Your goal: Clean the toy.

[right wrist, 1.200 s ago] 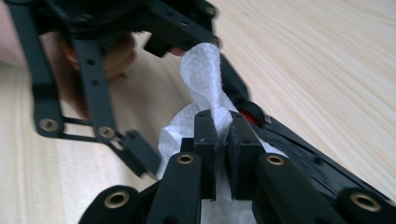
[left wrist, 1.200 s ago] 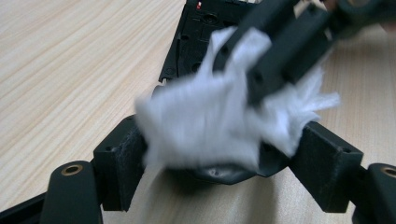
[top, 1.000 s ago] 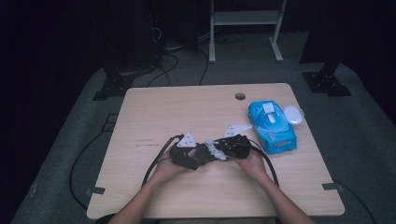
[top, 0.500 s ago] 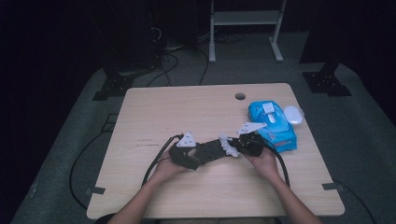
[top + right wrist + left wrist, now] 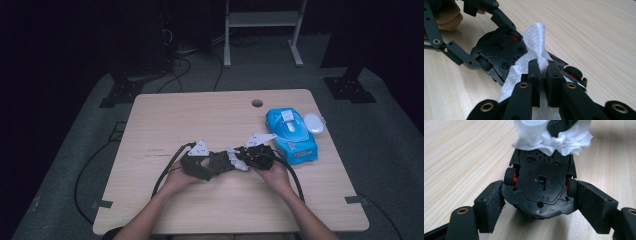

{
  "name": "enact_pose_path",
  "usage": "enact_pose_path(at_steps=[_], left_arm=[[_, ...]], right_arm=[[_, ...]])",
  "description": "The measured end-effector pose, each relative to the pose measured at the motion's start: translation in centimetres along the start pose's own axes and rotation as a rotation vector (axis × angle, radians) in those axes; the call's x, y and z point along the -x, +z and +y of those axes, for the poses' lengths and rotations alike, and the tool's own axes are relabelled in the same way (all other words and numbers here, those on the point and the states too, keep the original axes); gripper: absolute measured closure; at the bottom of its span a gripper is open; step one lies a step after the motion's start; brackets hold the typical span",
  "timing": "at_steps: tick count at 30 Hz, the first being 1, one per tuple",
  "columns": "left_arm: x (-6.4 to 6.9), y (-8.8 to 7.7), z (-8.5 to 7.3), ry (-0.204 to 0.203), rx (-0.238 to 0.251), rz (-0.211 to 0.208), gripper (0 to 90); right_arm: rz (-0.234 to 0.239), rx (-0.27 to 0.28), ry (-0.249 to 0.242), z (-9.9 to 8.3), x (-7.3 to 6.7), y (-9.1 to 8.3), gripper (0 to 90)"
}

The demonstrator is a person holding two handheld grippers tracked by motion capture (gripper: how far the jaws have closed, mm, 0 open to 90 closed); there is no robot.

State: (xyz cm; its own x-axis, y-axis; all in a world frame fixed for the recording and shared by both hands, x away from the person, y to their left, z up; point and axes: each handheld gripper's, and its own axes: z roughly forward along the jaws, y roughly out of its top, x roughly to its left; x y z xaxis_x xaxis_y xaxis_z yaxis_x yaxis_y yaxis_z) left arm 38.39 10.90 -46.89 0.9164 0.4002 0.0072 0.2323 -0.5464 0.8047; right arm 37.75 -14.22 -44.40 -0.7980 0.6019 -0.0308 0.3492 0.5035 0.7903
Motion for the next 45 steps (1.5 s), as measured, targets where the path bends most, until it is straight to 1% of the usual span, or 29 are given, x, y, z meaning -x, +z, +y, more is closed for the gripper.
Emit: enact_pose_path(at_steps=[1,3,8,10,12,13,16,18,22,23,26,28,30,31,34,36,37,39,40,41,42,44,45], left_arm=[[0.0,0.0,0.0,0.001,0.001,0.000,24.3],[0.0,0.0,0.0,-0.002,-0.002,0.000,24.3],[0.1,-0.1,0.0,-0.004,0.001,0.001,24.3],[0.1,-0.1,0.1,-0.001,-0.001,0.002,24.3],[0.1,-0.2,0.1,-0.005,0.008,0.005,24.3],[0.1,-0.2,0.1,-0.007,0.006,0.005,24.3],[0.0,-0.1,0.0,-0.011,-0.001,0.004,24.3],[0.1,-0.1,0.0,-0.015,0.008,0.007,24.3],[0.2,-0.2,0.2,0.001,0.012,0.012,24.3],[0.2,-0.2,0.2,0.002,0.011,0.012,24.3],[0.1,-0.2,0.1,-0.003,0.009,0.011,24.3],[0.0,-0.2,0.1,-0.008,0.009,0.016,24.3],[-0.1,-0.2,0.1,-0.008,0.008,0.016,24.3],[-0.1,-0.2,0.1,-0.008,0.006,0.017,24.3],[0.0,-0.2,0.1,-0.006,0.008,0.017,24.3],[0.0,-0.2,0.1,-0.003,0.007,0.017,24.3],[0.0,-0.2,0.1,-0.002,0.008,0.018,24.3],[0.1,-0.2,0.2,0.003,0.007,0.022,24.3],[0.1,-0.2,0.2,0.005,0.007,0.023,24.3],[0.2,-0.2,0.2,0.002,0.010,0.022,24.3],[0.1,-0.2,0.2,0.003,0.011,0.024,24.3],[0.1,-0.2,0.2,0.004,0.005,0.023,24.3],[0.1,-0.2,0.2,0.002,0.007,0.024,24.3]], right_arm=[[-0.003,0.000,0.001,0.0,0.0,0.0,83.0],[-0.007,0.000,0.028,-0.4,0.5,-0.3,83.0],[-0.058,-0.017,0.064,-1.1,2.0,-1.2,83.1],[-0.064,-0.016,0.080,-1.1,2.4,-1.3,83.1],[-0.054,-0.008,0.088,-1.0,2.2,-1.0,83.1],[-0.042,-0.002,0.086,-0.8,1.8,-0.7,83.1],[-0.014,0.010,0.065,-0.2,0.9,0.1,83.1],[0.001,0.005,0.044,0.5,0.2,0.7,83.1],[0.044,0.001,0.034,2.1,-1.2,2.0,83.1],[0.057,0.004,0.024,2.5,-1.6,2.3,83.1],[0.066,0.004,0.003,3.6,-2.4,3.4,83.1],[0.061,0.002,0.001,3.8,-2.2,3.7,83.2],[0.046,0.001,0.030,3.7,-1.7,3.7,83.2],[0.029,-0.002,0.036,3.6,-1.3,3.6,83.2],[-0.011,-0.019,0.039,3.3,-0.6,3.2,83.2],[-0.024,-0.021,0.050,3.0,0.0,2.8,83.2],[-0.024,-0.022,0.069,2.9,0.2,2.7,83.2],[-0.014,-0.017,0.083,2.8,0.3,2.5,83.2],[-0.009,-0.016,0.077,2.8,0.0,2.5,83.2],[0.006,-0.013,0.071,2.9,-0.2,2.6,83.2],[0.032,-0.003,0.064,3.0,-0.6,2.7,83.4],[0.057,-0.003,0.035,3.3,-1.5,3.1,83.4],[0.086,-0.003,0.032,3.5,-2.1,3.4,83.4]])
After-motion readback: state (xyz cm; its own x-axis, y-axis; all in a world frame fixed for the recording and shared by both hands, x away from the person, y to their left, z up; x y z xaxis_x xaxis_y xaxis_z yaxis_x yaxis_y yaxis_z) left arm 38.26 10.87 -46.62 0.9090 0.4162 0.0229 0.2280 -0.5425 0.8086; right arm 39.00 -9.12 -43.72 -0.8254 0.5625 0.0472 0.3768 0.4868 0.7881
